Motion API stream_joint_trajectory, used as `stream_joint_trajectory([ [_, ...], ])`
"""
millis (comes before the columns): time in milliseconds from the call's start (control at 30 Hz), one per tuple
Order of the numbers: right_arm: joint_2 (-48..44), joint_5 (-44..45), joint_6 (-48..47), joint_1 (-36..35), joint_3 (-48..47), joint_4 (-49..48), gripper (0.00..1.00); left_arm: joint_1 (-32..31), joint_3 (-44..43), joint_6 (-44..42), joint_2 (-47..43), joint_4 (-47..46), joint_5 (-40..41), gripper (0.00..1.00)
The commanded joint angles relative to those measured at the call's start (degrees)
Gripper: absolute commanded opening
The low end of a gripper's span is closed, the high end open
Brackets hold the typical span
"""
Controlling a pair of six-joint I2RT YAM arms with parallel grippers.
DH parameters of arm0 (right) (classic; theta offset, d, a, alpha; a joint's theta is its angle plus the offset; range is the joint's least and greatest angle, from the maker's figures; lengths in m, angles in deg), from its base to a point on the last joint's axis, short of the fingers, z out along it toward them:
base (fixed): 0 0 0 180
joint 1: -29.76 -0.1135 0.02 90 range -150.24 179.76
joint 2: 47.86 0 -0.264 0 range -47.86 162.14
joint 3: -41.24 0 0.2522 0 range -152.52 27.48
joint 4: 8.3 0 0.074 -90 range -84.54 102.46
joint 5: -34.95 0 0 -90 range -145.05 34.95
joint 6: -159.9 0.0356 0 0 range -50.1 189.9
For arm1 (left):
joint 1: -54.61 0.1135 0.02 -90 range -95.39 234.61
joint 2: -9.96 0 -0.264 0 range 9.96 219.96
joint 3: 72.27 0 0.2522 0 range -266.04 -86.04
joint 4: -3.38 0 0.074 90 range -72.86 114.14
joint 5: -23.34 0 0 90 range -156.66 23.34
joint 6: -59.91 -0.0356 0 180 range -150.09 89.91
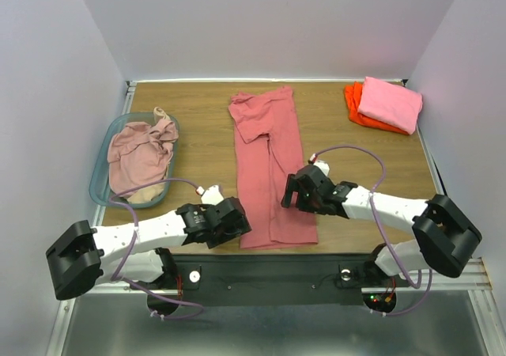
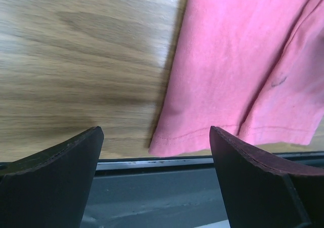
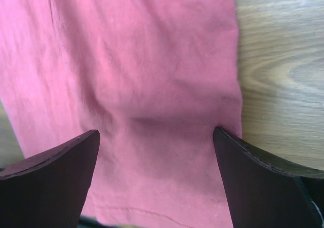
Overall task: Fold and stack the t-shirts
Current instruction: Fold the tshirt
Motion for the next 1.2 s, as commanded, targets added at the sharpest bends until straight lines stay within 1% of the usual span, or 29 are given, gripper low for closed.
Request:
stream_joint_trajectory([
  [0, -2.7, -6.5, -4.3, 0.4, 1.2, 2.6, 1.0, 0.1, -2.0, -2.2, 1.3, -3.0, -3.7, 0.98],
  [167, -13.2, -11.5, -5.9, 0.4, 1.1, 2.6, 1.0, 0.2, 1.2, 0.1, 2.1, -3.7, -6.0, 0.97],
  [233, -16.0, -11.6, -5.7, 0.4, 1.6, 3.0, 1.0, 0.1, 1.8, 0.1, 2.4, -4.1, -5.9, 0.93],
  [333, -19.3, -10.0, -4.5, 0.4, 2.1, 5.3, 1.0, 0.1, 1.8, -0.9, 3.8, -5.3, -6.6, 0.83],
  [367, -20.0, -9.2, -3.7, 0.5, 2.4, 7.0, 1.0, 0.1, 1.8, -1.5, 4.4, -5.3, -7.1, 0.76],
  [433, -20.5, -8.7, -2.3, 0.4, 3.3, 8.5, 1.0, 0.1, 1.6, -1.6, 5.9, -5.3, -7.2, 0.69],
  [467, -21.0, -8.4, -2.0, 0.4, 3.7, 9.4, 1.0, 0.1, 1.8, -1.6, 6.2, -5.7, -7.4, 0.63],
  [533, -21.5, -8.1, -1.2, 0.4, 4.6, 10.4, 1.0, 0.1, 2.1, -1.9, 7.1, -6.8, -8.0, 0.57],
  [567, -21.7, -7.7, -0.7, 0.4, 5.2, 11.6, 1.0, 0.1, 2.6, -2.1, 7.4, -8.5, -8.6, 0.51],
  [600, -22.1, -7.2, -0.4, 0.4, 5.5, 12.5, 1.0, 0.1, 2.9, -2.3, 7.6, -9.2, -9.3, 0.37],
  [667, -22.4, -6.6, 0.1, 0.4, 5.5, 15.6, 1.0, 0.1, 3.7, -2.8, 7.8, -10.9, -10.0, 0.23],
  [700, -22.4, -6.2, 0.2, 0.4, 5.5, 16.8, 1.0, 0.1, 3.9, -2.9, 7.8, -11.1, -10.3, 0.12],
  [767, -22.6, -6.1, 0.6, 0.4, 6.0, 19.8, 1.0, 0.2, 3.7, -3.5, 8.1, -11.1, -10.3, 0.0],
  [867, -22.5, -8.9, -0.4, 0.4, 7.4, 21.4, 1.0, 0.1, 3.4, -4.8, 7.9, -11.8, -10.5, 0.0],
  [1000, -20.8, -16.6, -1.2, 0.4, 8.8, 21.4, 1.0, 0.1, 3.6, -5.7, 7.4, -12.0, -11.0, 0.0],
  [1100, -18.6, -13.5, -1.2, 0.4, 9.5, 21.4, 0.99, 0.1, 3.9, -5.8, 7.1, -12.7, -11.0, 0.0],
  [1167, -17.4, -13.0, -0.6, 0.4, 9.5, 20.0, 0.97, 0.1, 4.0, -5.7, 6.8, -13.3, -11.3, 0.0],
])
